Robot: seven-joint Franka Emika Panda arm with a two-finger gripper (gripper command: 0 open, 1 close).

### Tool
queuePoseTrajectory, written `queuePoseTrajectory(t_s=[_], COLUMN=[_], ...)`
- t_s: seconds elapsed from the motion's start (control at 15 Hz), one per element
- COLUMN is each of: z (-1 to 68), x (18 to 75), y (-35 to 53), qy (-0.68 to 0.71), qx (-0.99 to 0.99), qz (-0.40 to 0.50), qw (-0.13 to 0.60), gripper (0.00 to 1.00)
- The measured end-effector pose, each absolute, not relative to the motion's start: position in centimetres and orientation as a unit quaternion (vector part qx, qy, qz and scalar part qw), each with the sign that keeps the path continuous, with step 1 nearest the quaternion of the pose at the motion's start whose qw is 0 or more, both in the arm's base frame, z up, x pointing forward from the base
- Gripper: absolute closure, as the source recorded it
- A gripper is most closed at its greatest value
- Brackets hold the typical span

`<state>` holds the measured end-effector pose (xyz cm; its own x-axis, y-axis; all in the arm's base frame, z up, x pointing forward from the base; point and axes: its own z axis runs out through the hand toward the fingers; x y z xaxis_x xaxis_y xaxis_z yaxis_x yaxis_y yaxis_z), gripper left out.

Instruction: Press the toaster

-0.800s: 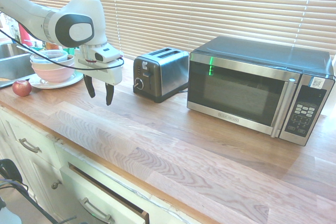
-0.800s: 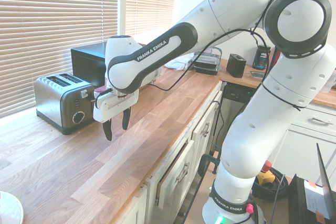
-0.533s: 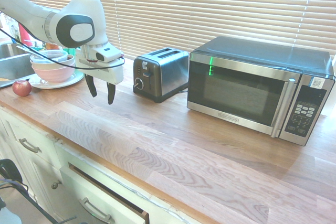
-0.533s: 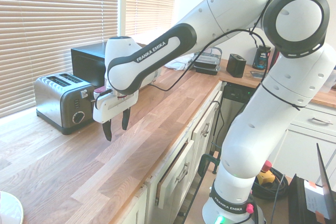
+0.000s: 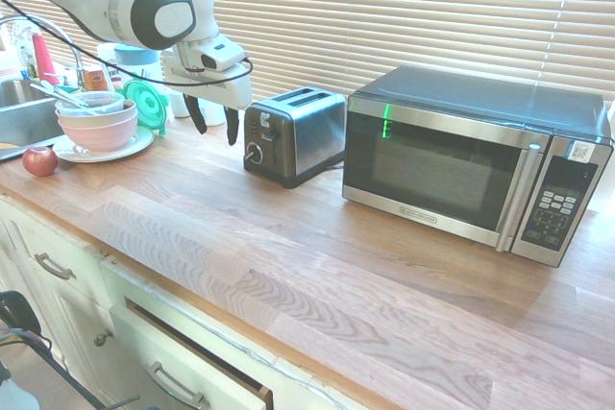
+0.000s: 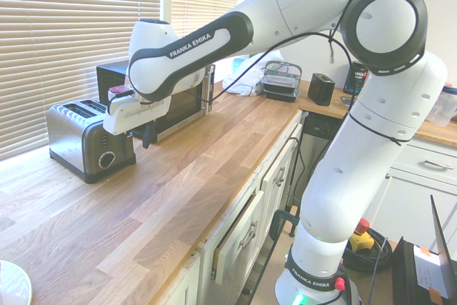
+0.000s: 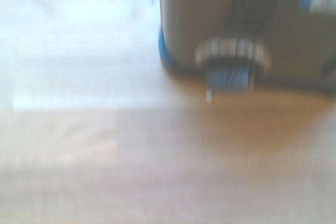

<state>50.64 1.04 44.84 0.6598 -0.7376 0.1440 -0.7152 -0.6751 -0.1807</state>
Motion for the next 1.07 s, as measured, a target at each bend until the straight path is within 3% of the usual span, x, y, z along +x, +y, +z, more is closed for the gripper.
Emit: queuePoseTrajectory(t_s=[0.33, 0.87, 0.93, 1.07], z=[45.8, 46.9, 46.6, 46.2], x=[56.7, 58.2, 58.5, 59.0], y=[-1.3, -4.3, -4.4, -4.7], qy=[0.421, 0.437, 0.438, 0.438], qx=[-0.898, -0.890, -0.891, -0.892], qz=[-0.113, -0.116, -0.110, -0.100], qw=[0.058, 0.056, 0.053, 0.049], gripper=[0.00, 0.00, 1.00, 1.00])
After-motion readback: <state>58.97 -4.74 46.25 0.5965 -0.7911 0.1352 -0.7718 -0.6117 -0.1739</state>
